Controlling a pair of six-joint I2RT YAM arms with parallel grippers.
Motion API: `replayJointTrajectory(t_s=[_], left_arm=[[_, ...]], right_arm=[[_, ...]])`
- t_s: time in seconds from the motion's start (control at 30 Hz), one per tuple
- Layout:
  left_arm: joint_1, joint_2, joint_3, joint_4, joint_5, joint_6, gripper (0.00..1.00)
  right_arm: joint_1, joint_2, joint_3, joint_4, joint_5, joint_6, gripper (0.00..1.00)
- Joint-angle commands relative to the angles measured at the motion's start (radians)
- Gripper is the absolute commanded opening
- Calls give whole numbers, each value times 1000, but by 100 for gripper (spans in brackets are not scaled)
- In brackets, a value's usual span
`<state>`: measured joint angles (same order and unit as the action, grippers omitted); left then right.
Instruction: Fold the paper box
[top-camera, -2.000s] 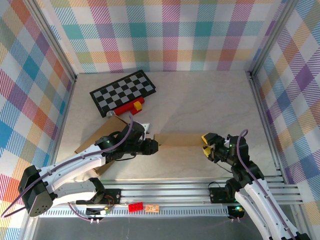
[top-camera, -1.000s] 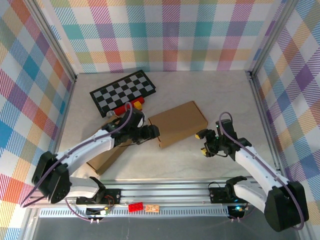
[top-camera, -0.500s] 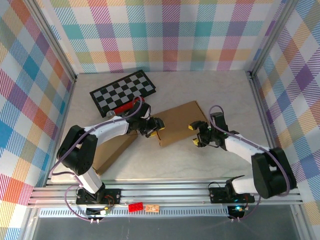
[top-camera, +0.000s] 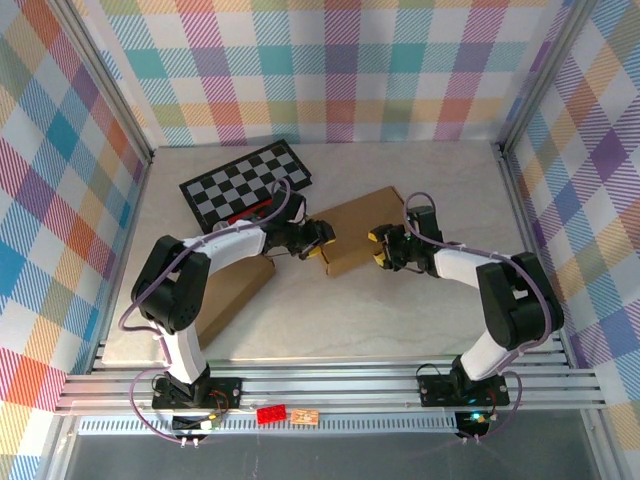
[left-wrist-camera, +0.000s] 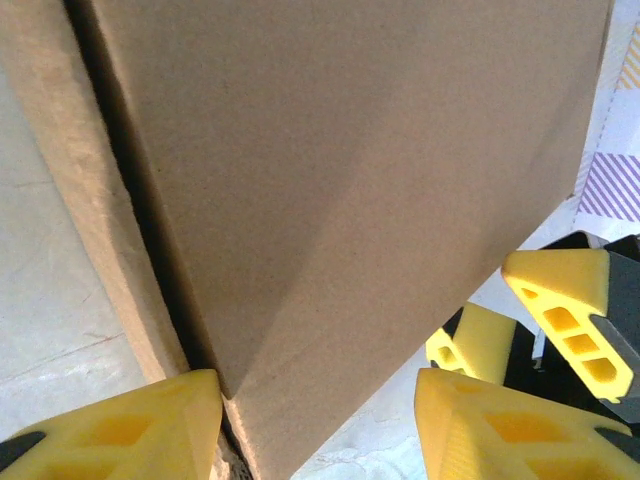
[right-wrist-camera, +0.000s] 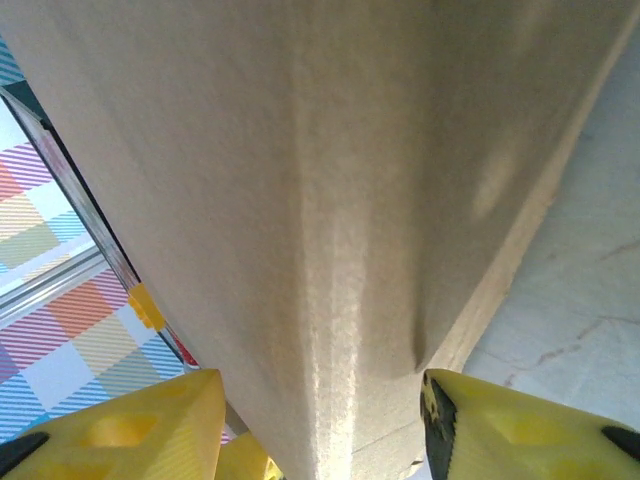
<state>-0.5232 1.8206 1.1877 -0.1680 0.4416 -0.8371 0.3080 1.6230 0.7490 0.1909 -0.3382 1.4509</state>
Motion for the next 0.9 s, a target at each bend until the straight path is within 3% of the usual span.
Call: replayJointTrajectory(t_s=[0.0, 0.13, 0.2, 0.23, 0.27, 0.47, 0.6, 0.67, 0.8, 0.87], left_arm=[[17, 4, 41, -20, 8, 38, 54], [26, -52, 65, -70, -25, 75, 59], [28, -121, 67, -99, -80, 112, 100], [30, -160, 62, -100, -109, 129, 100], [34, -210, 50, -100, -146, 147, 100], [104, -486, -55, -178, -280, 263, 100], [170, -587, -91, -304, -392, 341, 100], [203, -632, -110, -348, -464, 368, 100], [212, -750, -207, -378, -923, 322, 100], [239, -819, -298, -283, -976, 394, 100]], right_arm=[[-4, -2, 50, -11, -19, -22, 54], [-4, -152, 87, -232, 80, -163, 65], [-5, -256, 136, -417, 170, -288, 73], [-6, -302, 145, -475, 206, -334, 78], [-12, -359, 145, -524, 243, -386, 100], [-31, -663, 126, -802, 488, -729, 99], [-53, -721, 122, -969, 762, -775, 99], [-86, -748, 69, -894, 786, -862, 99], [-169, -760, -69, -649, 772, -988, 99], [-186, -734, -150, -474, 777, -1069, 99]])
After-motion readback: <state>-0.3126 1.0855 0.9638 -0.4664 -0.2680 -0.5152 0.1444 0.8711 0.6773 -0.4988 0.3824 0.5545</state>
